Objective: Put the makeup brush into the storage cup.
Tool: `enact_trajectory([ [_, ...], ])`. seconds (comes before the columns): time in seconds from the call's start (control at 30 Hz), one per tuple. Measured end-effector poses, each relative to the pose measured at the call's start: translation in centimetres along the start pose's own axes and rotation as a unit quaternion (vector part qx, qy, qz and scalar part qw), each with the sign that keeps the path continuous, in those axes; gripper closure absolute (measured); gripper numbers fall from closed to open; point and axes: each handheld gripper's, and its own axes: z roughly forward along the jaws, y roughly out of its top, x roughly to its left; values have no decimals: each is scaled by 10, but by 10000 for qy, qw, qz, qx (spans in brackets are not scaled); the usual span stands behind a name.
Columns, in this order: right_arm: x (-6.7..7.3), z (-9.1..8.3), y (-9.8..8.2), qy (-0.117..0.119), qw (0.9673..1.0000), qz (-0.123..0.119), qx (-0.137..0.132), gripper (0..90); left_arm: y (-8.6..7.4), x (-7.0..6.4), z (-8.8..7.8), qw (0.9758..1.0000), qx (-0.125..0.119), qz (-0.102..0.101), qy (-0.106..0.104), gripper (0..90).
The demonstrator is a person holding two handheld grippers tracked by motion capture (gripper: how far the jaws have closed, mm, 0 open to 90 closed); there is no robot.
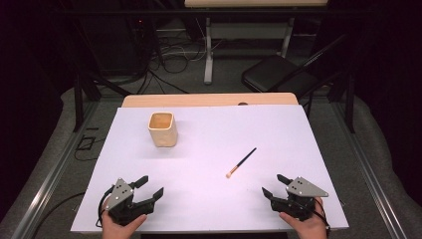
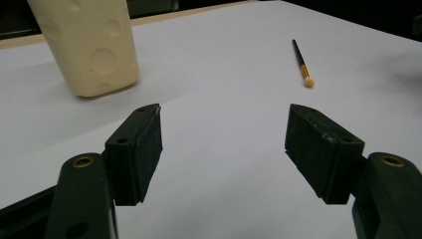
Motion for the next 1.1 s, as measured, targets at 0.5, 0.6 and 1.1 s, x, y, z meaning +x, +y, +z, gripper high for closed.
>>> enact_trajectory([
  [0.5,-3,1,0,158,9995,7,268,324,0,-5,2,9998,146,88,-51,314],
  [0.6,-2,1,0,143,9994,-36,304,325,-1,-5,2,9998,173,109,-53,314],
  [1.1,-3,5,5,184,9986,-90,482,354,-1,-4,0,9997,203,107,-30,315],
])
